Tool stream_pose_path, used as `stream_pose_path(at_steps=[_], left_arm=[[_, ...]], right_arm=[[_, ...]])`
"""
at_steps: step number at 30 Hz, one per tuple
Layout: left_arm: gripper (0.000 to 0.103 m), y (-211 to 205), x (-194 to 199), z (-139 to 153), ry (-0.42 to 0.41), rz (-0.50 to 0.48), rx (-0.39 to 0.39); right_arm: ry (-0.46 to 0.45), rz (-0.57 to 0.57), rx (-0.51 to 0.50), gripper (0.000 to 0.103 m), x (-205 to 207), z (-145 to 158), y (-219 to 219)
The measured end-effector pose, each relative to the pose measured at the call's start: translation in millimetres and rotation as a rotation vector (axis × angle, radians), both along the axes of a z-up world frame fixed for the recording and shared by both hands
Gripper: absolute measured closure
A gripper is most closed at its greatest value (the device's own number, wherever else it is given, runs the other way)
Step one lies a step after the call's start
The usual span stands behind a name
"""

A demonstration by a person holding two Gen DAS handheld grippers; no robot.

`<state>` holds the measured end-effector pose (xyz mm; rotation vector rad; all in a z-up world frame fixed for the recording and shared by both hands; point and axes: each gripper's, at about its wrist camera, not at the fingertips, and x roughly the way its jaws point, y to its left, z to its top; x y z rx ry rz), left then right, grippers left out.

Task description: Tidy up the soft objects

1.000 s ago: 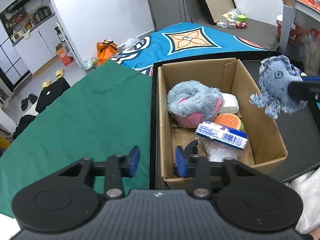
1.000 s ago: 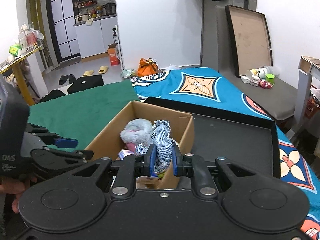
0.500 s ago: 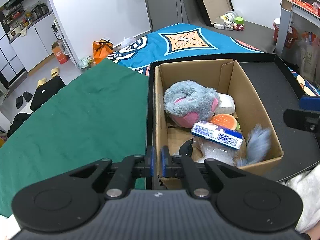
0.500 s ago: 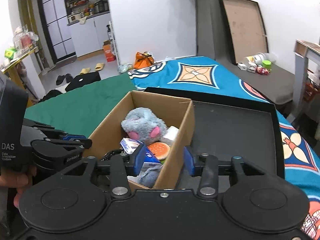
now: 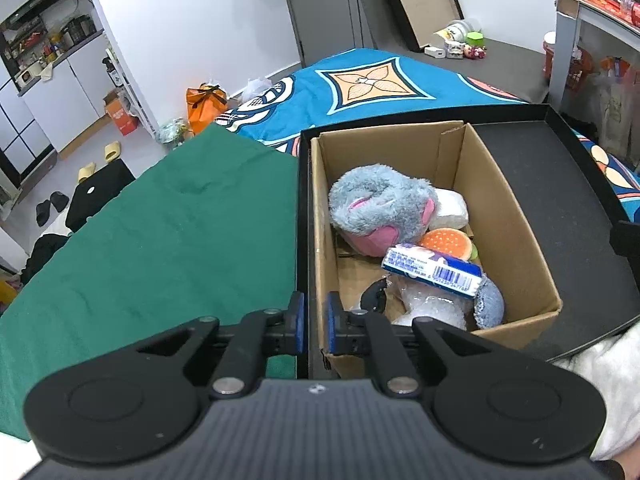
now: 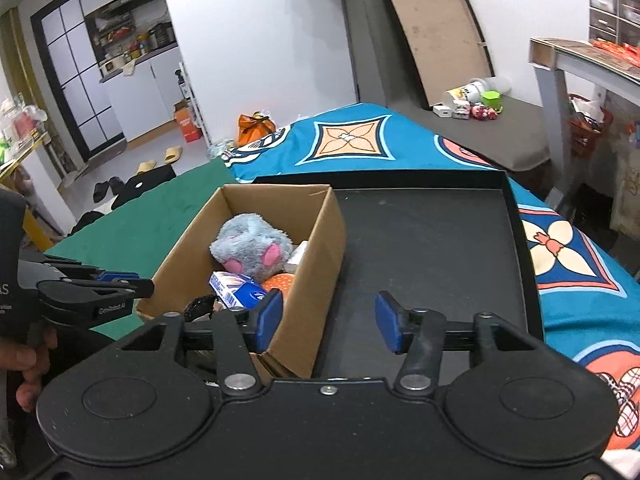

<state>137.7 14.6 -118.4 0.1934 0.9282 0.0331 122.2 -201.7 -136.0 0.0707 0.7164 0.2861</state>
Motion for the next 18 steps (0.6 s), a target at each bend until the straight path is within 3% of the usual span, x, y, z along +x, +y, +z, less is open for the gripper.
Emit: stream_pose_path(at_steps=[3, 6, 11, 14, 18], left_arm=[[0.091, -0.1, -1.9, 5.3, -0.003, -0.001, -0.012], [0.083, -2.6, -4.1, 10.8, 0.022, 0.003, -0.072], [0.047, -13.7, -14.2, 25.9, -0.005, 0.001, -0.081], [0.034, -16.5, -18.6, 36.0, -0.019, 0.005, -0.096], [0.024, -16.8, -23.6, 49.8, -0.032, 0.023, -0.121]], right_arm=[[-0.010, -0.023, 0.023, 0.028, -2.6, 3.0, -4.3], [-0.017, -0.040, 0.044, 0.020, -5.2, 5.4, -8.1], [-0.004, -0.084, 0.044, 0.011, -7.8, 5.7, -13.7], [0.014, -0.093, 0.063, 0.008, -9.9, 6.9, -17.9], [0.028, -0.103, 0.093, 0.004, -15.5, 11.2, -23.5]])
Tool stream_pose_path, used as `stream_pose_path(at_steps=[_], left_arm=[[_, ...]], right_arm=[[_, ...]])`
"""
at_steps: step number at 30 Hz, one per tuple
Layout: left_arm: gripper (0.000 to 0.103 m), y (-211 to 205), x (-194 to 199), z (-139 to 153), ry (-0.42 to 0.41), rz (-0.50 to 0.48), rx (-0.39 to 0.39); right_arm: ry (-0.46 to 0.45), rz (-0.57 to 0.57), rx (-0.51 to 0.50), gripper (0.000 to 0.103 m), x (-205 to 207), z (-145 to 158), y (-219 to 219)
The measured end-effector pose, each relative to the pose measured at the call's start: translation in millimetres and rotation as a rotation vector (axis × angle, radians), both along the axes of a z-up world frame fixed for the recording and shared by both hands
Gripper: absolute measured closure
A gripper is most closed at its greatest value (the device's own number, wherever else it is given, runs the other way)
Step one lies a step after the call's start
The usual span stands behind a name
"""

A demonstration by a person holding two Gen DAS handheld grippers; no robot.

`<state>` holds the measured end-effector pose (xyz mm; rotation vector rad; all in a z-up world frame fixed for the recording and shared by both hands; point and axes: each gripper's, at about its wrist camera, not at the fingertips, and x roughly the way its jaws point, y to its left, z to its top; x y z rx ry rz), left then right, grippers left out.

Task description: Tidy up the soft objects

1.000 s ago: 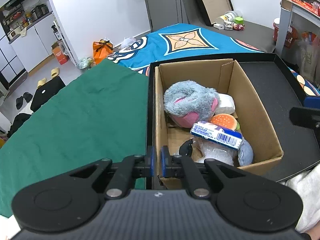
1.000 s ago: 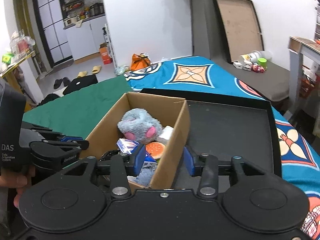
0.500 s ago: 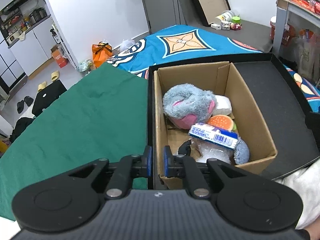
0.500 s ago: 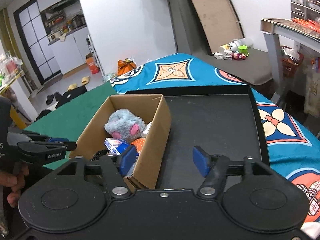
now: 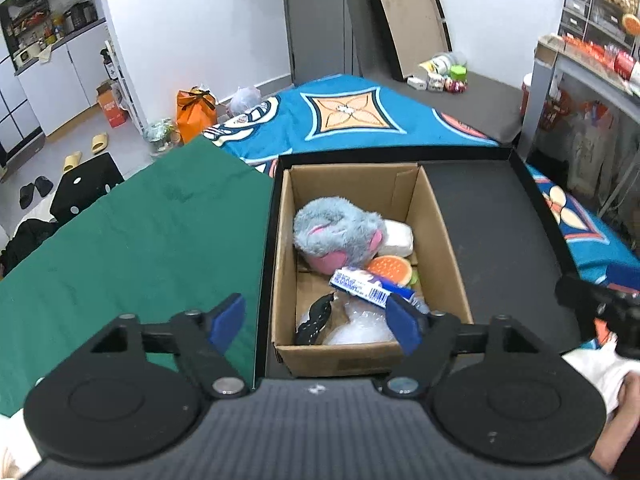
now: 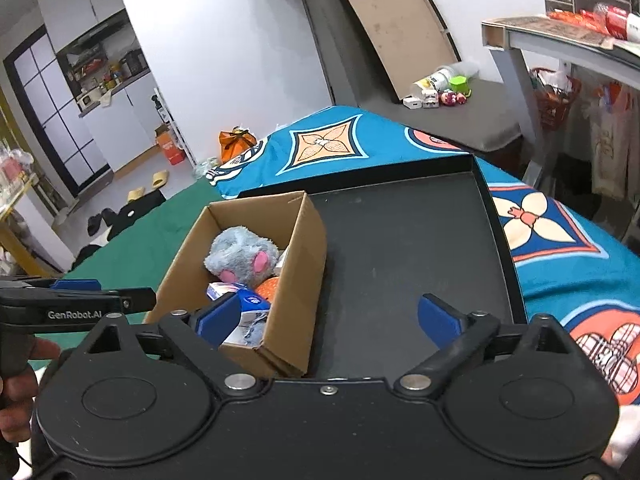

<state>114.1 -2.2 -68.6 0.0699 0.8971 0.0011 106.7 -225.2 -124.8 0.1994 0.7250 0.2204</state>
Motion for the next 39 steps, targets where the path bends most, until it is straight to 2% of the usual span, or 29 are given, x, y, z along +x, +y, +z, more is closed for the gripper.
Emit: stream_pose_path(at_steps=[5, 13, 16, 20, 28, 32, 39], left_arm=[[0.014, -3.1, -7.2, 18.8, -0.022, 0.003, 0.008], [0.010, -7.5, -22.9, 47.4, -0.061, -0.003, 0.010], [0.005, -8.4, -29.4, 54.0, -0.075, -0.002, 0.016], [0.004, -8.3, -37.4, 62.6, -0.064, -0.008, -0.004], [0.001, -5.0, -59.1, 83.5, -0.095, -0.011, -0.039], [0.001, -0.6, -69.1, 96.1, -0.099, -0.007, -0.085], [0.001, 3.0, -87.0, 116.4, -0.142, 0.004, -0.102]], right_arm=[[-0.023, -0.003, -0.007, 0.000, -8.3, 13.6, -1.5], [-0.039, -0.038, 0.004, 0.000, -19.3, 32.5, -9.1], [-0.046, -0.055, -0.002, 0.000, -24.5, 39.1, -11.5], [-0.039, -0.060, -0.004, 0.000, -28.9, 47.4, -13.8], [-0.037, -0.070, -0.010, 0.000, -42.7, 63.9, -18.0], [-0.049, -0.059, -0.015, 0.000, -52.1, 74.3, -16.3], [-0.084, -0.048, -0.014, 0.000, -66.8, 89.7, -16.9]])
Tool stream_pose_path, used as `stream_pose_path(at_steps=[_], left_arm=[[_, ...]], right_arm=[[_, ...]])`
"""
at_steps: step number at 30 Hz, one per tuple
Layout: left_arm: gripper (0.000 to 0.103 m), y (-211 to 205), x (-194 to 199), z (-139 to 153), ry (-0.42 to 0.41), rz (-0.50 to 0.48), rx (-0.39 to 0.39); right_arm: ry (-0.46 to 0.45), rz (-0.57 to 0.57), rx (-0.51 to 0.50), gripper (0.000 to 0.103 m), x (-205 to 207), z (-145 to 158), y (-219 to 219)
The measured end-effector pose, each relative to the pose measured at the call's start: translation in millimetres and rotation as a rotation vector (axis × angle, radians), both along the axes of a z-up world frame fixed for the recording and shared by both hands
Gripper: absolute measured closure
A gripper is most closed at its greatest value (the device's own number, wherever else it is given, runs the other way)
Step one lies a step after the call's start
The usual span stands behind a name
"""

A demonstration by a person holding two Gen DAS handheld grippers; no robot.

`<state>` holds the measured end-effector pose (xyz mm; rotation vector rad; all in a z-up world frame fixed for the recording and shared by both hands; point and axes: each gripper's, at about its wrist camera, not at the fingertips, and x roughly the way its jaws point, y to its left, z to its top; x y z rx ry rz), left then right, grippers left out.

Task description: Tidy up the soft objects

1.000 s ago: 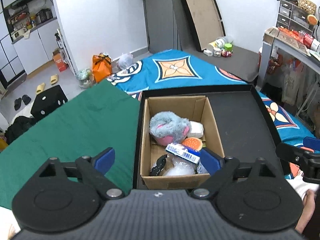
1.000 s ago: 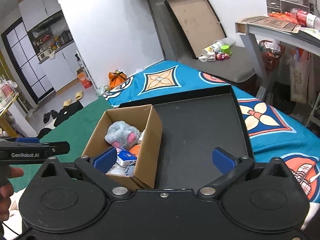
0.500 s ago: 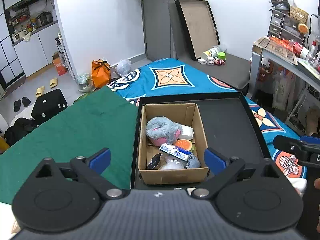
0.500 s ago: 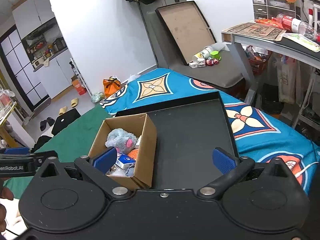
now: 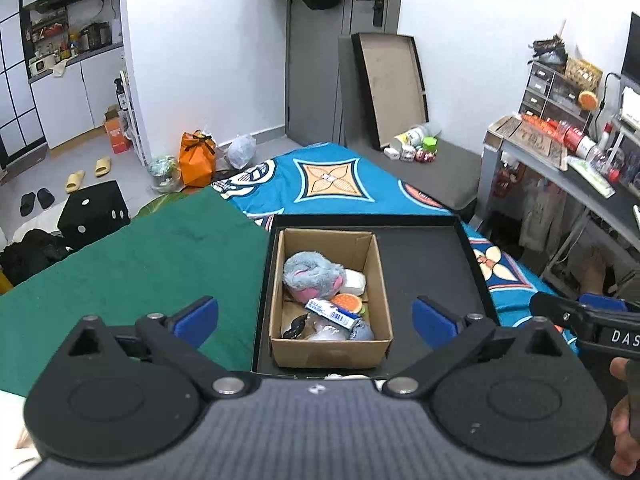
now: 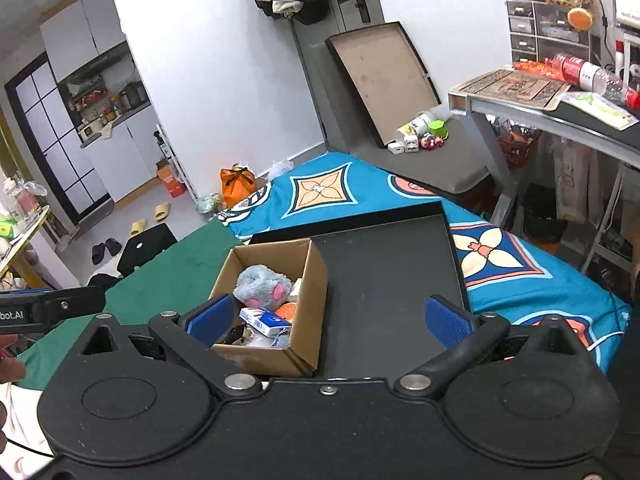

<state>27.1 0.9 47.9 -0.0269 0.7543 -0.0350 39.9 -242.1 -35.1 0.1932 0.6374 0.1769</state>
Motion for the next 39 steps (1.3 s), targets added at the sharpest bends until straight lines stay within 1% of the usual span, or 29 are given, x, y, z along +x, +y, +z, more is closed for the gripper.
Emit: stream_pose_path(at_steps=[6, 12, 14, 18, 21, 30, 39], left_arm=[[0.001, -0.5, -17.3, 11.9, -0.035, 0.002, 0.011], [0.000, -1.2, -30.0, 20.3, -0.060, 0.000, 0.015], [0.000, -2.5, -33.7, 20.6, -0.063, 0.007, 0.030], [0.000, -4.6, -41.7, 21.2, -0.066, 0.005, 0.010], [0.000, -6.8, -47.9, 21.5, -0.075, 0.010, 0.024], [0.000, -8.6, -65.4, 23.3, -0.093, 0.000, 0.005], [0.000, -9.5, -76.1, 22.5, -0.097, 0.003, 0.007]], right_arm=[[-0.006, -0.012, 0.009, 0.000, -7.5, 6.2, -2.5], [-0.004, -0.016, -0.019, 0.000, -16.6, 10.5, -2.9], [-0.004, -0.005, -0.013, 0.000, -20.7, 11.2, -3.0], [0.000, 0.009, -0.025, 0.000, -28.4, 12.9, -1.6], [-0.004, 0.025, -0.017, 0.000, -34.3, 13.3, -2.3], [-0.024, 0.033, -0.022, 0.000, -50.6, 17.6, -3.9], [-0.039, 0.032, -0.021, 0.000, -59.7, 19.1, -7.2]])
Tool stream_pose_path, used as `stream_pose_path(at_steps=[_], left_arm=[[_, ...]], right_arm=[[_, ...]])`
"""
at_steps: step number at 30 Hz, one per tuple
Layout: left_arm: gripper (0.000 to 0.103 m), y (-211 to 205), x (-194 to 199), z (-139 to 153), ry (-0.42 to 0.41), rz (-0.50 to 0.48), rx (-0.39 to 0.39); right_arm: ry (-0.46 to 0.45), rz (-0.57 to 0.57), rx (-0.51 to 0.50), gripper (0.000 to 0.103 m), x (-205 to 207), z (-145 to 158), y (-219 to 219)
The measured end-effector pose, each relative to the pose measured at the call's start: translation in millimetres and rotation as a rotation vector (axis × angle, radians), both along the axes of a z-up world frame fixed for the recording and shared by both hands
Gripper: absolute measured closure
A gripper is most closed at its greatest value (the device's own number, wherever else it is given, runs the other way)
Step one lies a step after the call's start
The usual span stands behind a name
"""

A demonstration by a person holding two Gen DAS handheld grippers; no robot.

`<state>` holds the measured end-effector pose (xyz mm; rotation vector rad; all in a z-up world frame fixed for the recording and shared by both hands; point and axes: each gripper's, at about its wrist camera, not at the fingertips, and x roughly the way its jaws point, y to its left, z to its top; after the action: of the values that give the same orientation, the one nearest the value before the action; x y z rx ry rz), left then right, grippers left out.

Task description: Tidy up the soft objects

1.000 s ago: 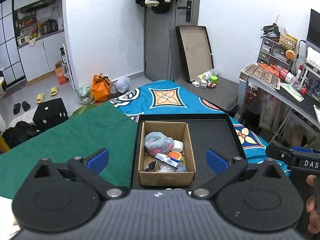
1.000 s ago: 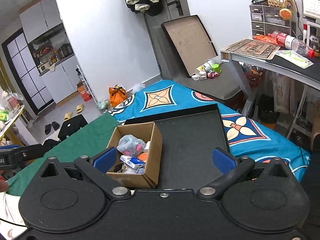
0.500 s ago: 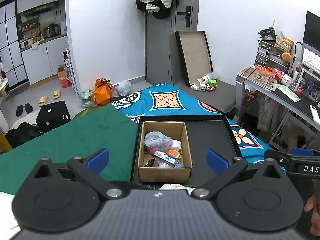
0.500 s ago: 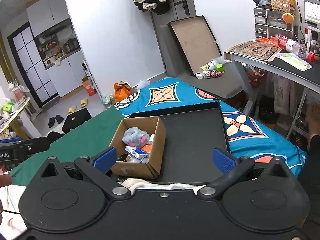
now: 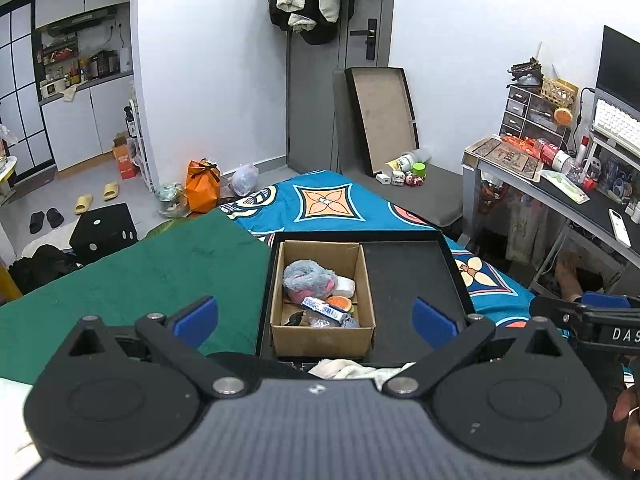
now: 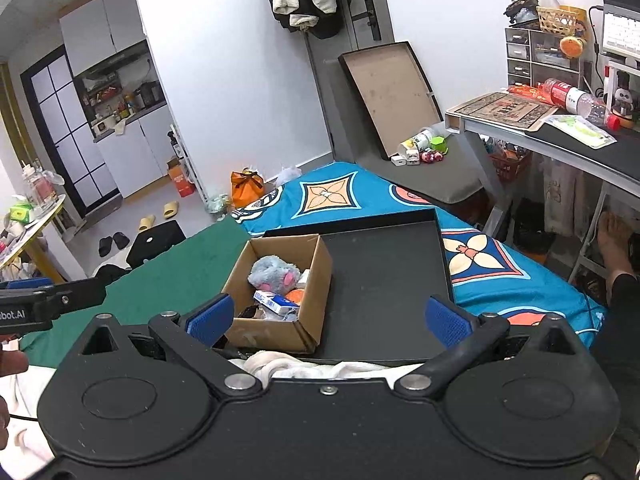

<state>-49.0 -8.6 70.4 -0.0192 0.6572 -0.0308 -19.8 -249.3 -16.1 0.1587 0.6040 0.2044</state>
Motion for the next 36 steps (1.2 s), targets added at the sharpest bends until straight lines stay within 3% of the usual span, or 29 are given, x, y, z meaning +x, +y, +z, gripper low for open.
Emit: stream_pose_path(at_steps=[36], left_arm=[[0.000, 2.7, 3.8, -14.2, 0.024, 0.008, 0.007]], right_arm=[[0.031, 0.020, -0.054, 0.000, 1.7, -3.6, 5.3]])
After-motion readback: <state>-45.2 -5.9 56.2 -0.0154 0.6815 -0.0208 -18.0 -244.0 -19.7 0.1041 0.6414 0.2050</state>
